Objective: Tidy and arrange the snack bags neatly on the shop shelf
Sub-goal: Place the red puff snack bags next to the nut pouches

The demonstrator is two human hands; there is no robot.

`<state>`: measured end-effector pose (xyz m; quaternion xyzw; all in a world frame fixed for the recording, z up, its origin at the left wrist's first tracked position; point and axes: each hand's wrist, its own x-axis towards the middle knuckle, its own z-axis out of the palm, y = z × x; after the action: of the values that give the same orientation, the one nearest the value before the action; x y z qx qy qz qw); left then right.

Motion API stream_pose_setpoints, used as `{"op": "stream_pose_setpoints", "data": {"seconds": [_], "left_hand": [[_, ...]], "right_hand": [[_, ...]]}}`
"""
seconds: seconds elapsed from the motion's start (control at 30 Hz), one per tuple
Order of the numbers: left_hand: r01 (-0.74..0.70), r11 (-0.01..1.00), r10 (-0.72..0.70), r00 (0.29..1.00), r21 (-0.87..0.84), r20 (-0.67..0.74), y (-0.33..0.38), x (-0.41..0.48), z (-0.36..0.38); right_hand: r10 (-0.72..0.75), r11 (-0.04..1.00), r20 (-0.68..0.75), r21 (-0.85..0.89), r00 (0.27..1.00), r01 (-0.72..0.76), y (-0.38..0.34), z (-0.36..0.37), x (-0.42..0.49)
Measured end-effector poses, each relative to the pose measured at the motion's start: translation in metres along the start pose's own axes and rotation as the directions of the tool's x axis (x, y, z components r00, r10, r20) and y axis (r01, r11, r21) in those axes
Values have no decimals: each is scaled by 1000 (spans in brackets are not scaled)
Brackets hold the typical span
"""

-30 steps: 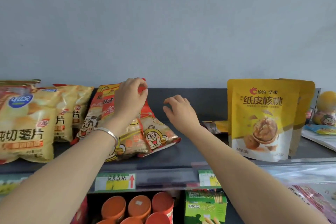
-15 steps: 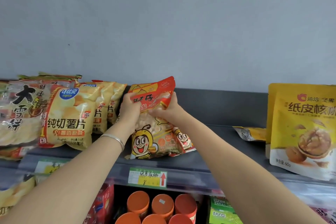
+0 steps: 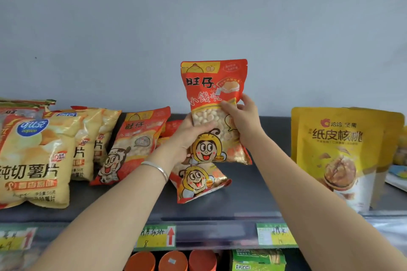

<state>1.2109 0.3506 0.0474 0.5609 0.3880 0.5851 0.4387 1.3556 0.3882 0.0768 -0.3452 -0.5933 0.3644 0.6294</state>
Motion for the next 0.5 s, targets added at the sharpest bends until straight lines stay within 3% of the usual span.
{"op": "stream_pose_setpoints", "data": {"seconds": [0.1,0.27,0.4,0.5], "left_hand": [[-83,996,84,996,8,-29,-15,14,21],[-69,998,70,997,10,-45,-32,34,39],[-21,948,12,1000,318,29,-36,53,35],[-46,815,72,997,578,-22,-39,64,19]], "right_hand": [[44,996,-92,-75,995,-51,14,-16,0],[261,961,-17,-90,965,-262,46,-33,-4],[272,959,-131,-45,953,-280,71,-38,2],[215,970,-229,-65,949,-235,84,-37,14]]}}
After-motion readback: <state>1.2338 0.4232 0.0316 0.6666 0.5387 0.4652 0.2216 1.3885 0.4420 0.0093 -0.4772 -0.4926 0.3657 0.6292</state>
